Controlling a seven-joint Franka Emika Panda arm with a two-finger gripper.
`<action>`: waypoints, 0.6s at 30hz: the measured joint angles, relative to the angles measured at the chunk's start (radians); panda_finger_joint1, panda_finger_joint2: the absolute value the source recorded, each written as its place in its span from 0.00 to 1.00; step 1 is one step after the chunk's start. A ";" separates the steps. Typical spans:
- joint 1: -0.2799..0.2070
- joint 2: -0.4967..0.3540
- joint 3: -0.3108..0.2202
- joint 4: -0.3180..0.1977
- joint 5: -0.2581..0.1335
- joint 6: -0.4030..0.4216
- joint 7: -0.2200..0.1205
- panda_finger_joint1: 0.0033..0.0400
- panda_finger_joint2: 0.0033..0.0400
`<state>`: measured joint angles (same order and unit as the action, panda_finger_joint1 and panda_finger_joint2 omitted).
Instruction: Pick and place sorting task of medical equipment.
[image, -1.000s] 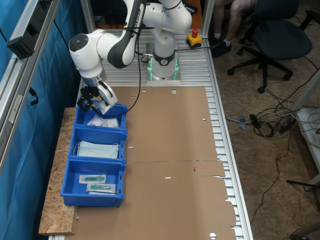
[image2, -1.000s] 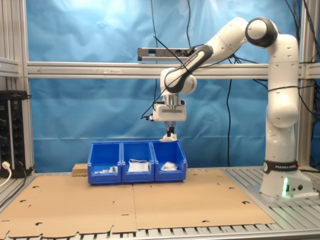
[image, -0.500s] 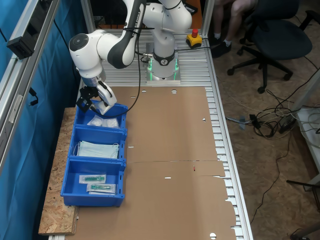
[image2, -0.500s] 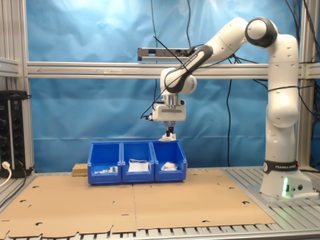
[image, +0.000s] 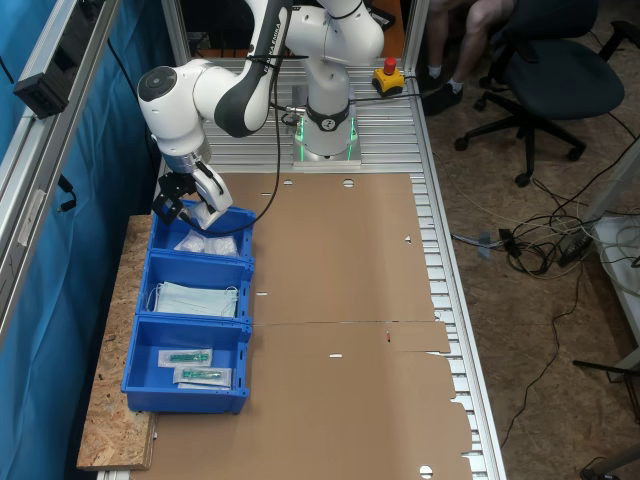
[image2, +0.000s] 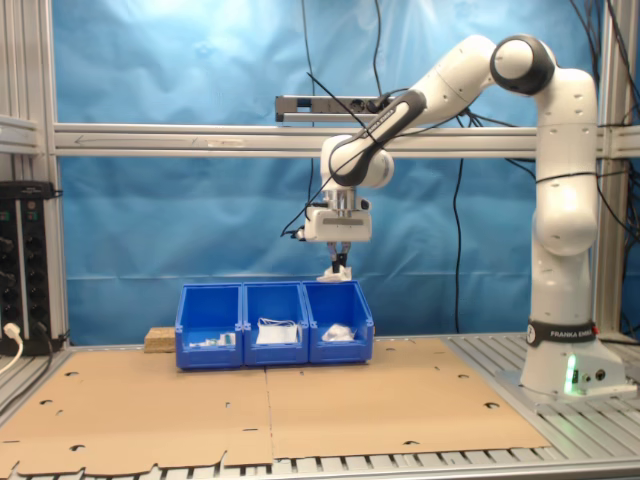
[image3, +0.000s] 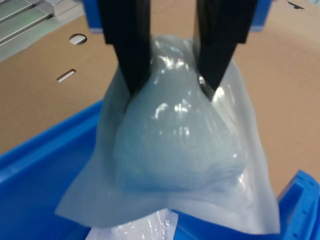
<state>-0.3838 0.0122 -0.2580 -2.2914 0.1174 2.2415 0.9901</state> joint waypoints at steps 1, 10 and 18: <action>0.000 0.000 0.000 0.000 0.000 0.000 0.000 0.08 0.08; 0.000 0.000 -0.004 0.000 0.000 0.004 0.000 0.51 0.51; 0.000 0.000 -0.005 0.000 0.000 0.008 0.000 0.78 0.78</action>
<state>-0.3839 0.0122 -0.2629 -2.2914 0.1174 2.2491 0.9901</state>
